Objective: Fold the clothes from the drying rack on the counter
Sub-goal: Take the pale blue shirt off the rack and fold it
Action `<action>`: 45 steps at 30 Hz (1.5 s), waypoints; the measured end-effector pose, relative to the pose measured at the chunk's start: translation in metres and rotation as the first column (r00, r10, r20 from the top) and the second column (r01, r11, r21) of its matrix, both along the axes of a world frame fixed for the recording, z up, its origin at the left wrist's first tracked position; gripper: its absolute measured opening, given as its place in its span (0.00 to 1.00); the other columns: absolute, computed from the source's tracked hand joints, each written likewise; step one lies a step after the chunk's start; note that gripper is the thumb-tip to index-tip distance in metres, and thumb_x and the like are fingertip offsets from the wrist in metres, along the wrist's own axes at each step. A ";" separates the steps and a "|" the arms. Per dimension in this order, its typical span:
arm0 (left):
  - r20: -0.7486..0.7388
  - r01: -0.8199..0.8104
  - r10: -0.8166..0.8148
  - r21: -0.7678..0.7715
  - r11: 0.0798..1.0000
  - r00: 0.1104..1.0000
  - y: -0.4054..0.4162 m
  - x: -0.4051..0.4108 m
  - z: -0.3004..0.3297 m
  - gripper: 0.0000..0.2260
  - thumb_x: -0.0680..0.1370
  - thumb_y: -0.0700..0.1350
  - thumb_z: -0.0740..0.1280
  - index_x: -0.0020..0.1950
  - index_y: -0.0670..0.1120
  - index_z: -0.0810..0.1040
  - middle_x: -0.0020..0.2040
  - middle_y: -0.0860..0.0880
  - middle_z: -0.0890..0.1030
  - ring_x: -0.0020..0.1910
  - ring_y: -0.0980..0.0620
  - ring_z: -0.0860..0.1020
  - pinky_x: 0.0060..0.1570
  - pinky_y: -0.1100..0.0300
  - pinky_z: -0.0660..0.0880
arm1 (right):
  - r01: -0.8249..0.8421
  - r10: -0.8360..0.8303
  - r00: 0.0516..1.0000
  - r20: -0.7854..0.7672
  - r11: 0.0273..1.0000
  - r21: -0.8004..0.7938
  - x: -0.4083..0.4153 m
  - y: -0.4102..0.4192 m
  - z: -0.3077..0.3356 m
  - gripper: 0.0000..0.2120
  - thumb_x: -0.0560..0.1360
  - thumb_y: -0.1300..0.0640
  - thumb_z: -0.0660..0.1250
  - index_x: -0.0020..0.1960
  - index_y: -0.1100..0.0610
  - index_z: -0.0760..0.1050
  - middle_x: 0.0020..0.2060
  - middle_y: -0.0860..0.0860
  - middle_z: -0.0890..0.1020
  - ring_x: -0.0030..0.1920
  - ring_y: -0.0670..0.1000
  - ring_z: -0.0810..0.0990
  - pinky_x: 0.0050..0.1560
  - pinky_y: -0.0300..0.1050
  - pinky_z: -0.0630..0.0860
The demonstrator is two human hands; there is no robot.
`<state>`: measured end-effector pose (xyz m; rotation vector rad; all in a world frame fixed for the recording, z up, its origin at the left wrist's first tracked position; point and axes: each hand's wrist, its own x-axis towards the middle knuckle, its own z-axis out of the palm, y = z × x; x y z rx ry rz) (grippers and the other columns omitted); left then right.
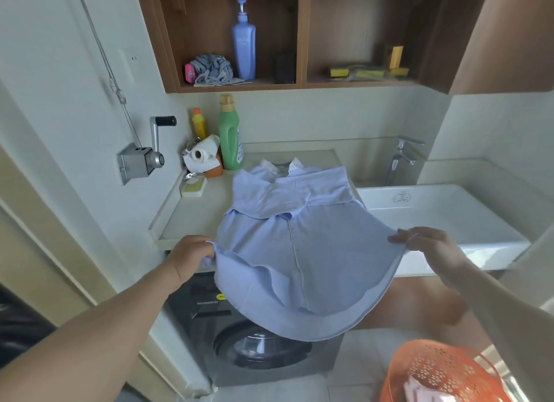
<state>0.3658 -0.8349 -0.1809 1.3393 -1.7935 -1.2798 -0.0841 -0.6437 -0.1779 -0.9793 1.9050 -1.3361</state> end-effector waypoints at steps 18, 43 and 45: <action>-0.230 -0.231 0.256 0.130 0.964 0.939 -0.092 -0.016 0.040 0.12 0.77 0.45 0.67 0.55 0.40 0.82 0.48 0.37 0.85 0.45 0.40 0.83 0.47 0.50 0.73 | 0.098 0.012 0.916 0.400 0.963 -0.252 -0.026 -0.096 0.051 0.11 0.76 0.61 0.61 0.50 0.65 0.79 0.42 0.61 0.80 0.39 0.57 0.78 0.35 0.41 0.76; 0.342 -0.566 0.524 0.030 0.824 0.780 -0.326 -0.141 -0.053 0.18 0.81 0.53 0.67 0.56 0.38 0.79 0.51 0.37 0.82 0.50 0.38 0.81 0.46 0.50 0.75 | 0.146 -0.093 0.987 -0.134 0.873 0.465 -0.177 -0.381 -0.085 0.08 0.83 0.56 0.60 0.51 0.59 0.74 0.40 0.57 0.75 0.38 0.56 0.72 0.33 0.41 0.67; 0.289 -0.579 0.574 -0.078 0.812 0.766 -0.335 -0.138 -0.052 0.14 0.83 0.52 0.64 0.49 0.41 0.77 0.46 0.40 0.80 0.47 0.40 0.78 0.44 0.51 0.71 | 0.245 -0.188 0.964 -0.188 0.904 0.352 -0.177 -0.384 -0.077 0.12 0.81 0.55 0.60 0.45 0.62 0.73 0.42 0.61 0.78 0.41 0.60 0.74 0.37 0.47 0.69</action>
